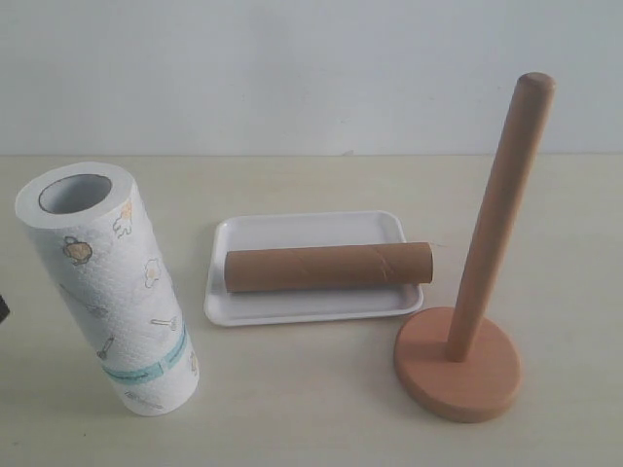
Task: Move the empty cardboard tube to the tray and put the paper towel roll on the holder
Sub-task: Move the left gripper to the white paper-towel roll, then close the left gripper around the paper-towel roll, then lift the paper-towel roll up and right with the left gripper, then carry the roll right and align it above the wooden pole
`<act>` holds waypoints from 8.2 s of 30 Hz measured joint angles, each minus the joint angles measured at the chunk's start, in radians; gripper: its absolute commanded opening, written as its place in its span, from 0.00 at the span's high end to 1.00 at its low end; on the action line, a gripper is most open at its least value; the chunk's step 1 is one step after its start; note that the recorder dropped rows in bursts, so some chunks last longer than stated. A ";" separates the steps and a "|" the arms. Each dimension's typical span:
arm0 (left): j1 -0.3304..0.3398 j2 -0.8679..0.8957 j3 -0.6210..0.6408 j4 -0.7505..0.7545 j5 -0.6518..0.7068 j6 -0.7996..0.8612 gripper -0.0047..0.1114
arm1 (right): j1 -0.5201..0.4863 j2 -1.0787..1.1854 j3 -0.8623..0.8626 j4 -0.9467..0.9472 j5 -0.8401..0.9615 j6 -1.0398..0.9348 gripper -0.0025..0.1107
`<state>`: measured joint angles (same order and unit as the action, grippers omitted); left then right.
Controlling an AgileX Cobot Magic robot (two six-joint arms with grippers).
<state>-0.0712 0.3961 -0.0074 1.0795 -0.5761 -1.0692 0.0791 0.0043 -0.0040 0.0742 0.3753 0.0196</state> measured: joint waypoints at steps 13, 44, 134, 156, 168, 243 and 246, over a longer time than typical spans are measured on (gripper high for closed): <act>0.000 -0.008 0.002 0.085 0.012 -0.253 0.01 | 0.000 0.000 0.000 0.000 0.000 0.000 0.98; 0.000 0.181 0.004 -0.141 0.008 0.154 0.01 | 0.000 0.000 0.000 0.000 0.000 0.000 0.98; 0.000 1.039 -0.273 -0.351 -0.602 0.719 0.92 | 0.000 0.000 0.000 0.000 0.000 0.000 0.98; -0.006 0.516 -0.877 0.267 -0.294 -0.380 0.92 | 0.000 0.000 0.000 0.000 0.000 0.000 0.98; -0.281 0.646 -1.059 0.372 -0.158 -0.497 0.92 | 0.000 0.000 0.000 0.000 0.000 0.000 0.98; -0.705 1.405 -1.863 0.680 0.158 -0.948 0.92 | 0.001 0.000 0.000 0.000 0.000 0.000 0.98; -0.705 1.405 -1.863 0.680 0.149 -0.943 0.92 | 0.001 0.000 0.000 0.000 0.000 0.000 0.98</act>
<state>-0.7767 1.8008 -1.8705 1.7598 -0.4267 -2.0126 0.0799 0.0043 -0.0040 0.0742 0.3753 0.0196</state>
